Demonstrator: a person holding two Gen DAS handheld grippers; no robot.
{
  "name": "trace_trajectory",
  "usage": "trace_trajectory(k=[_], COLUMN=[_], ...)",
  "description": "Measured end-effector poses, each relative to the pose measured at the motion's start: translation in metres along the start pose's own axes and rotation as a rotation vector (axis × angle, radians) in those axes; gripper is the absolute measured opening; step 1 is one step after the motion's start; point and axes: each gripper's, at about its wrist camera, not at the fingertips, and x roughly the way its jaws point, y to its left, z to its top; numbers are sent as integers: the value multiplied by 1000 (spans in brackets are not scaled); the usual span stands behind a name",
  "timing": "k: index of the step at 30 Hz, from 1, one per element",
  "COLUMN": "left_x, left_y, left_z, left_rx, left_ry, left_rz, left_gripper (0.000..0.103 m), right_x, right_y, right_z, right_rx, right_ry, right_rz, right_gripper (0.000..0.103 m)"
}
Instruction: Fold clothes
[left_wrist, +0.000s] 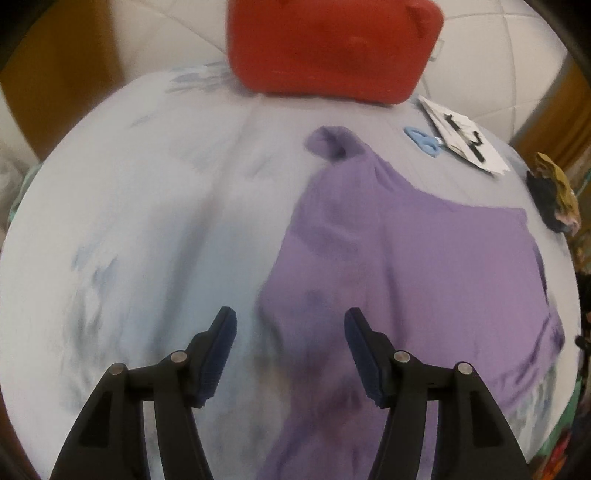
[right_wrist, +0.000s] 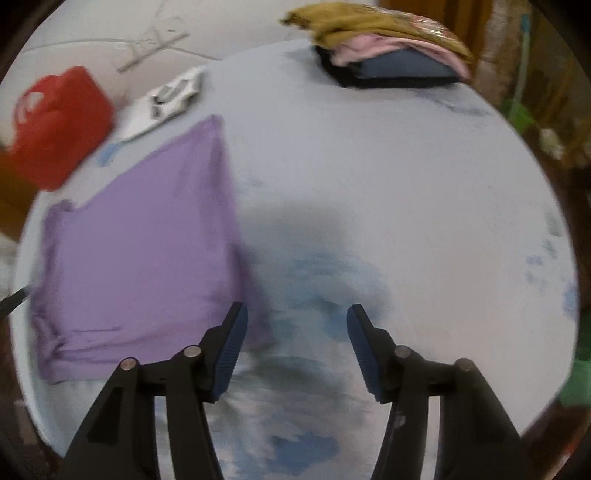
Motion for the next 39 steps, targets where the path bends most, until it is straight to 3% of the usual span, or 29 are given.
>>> trace_trajectory(k=[3, 4, 5, 7, 12, 14, 15, 16, 17, 19, 22, 25, 26, 30, 34, 37, 39], left_x=[28, 34, 41, 46, 39, 35, 32, 27, 20, 6, -18, -28, -28, -28, -26, -24, -23], left_y=[-8, -9, -9, -10, 6, 20, 21, 22, 24, 32, 35, 36, 36, 39, 35, 24, 19], left_z=[24, 27, 31, 33, 41, 47, 47, 47, 45, 36, 2, -52, -66, -123, -145, -148, -147], left_rx=[32, 49, 62, 92, 146, 82, 78, 82, 68, 9, -19, -73, -98, -232, -340, -342, -337], left_ry=[32, 41, 59, 77, 10, 20, 15, -4, -13, -6, 19, 86, 98, 121, 121, 110, 109], left_rz=[-2, -10, -14, 16, 203, 122, 118, 142, 148, 87, 76, 54, 50, 25, -16, 14, 39], left_gripper=[56, 44, 21, 1, 1, 2, 3, 8, 26, 50, 51, 51, 51, 51, 51, 48, 38], right_x=[14, 22, 31, 47, 65, 64, 65, 66, 66, 59, 35, 19, 19, 39, 73, 91, 98], right_y=[25, 32, 38, 45, 37, 36, 37, 39, 41, 47, 70, 110, 127, 208, 300, 367, 417], right_z=[0, 1, -1, -5, -12, -12, -12, -11, -10, -5, 10, 35, 43, 72, 98, 97, 99], right_rx=[-59, -74, -86, -97, -74, -71, -76, -84, -93, -101, -157, -256, -295, -430, -584, -729, -840], right_ry=[14, 30, 52, 93, 146, 144, 156, 166, 175, 155, 71, 25, 21, 50, 89, 103, 94], right_rz=[76, 83, 90, 85, -6, -11, -23, -33, -42, -55, -78, 16, 52, 195, 281, 335, 352], right_gripper=[55, 55, 55, 55, 56, 57, 57, 56, 56, 56, 56, 60, 66, 68, 68, 68, 68])
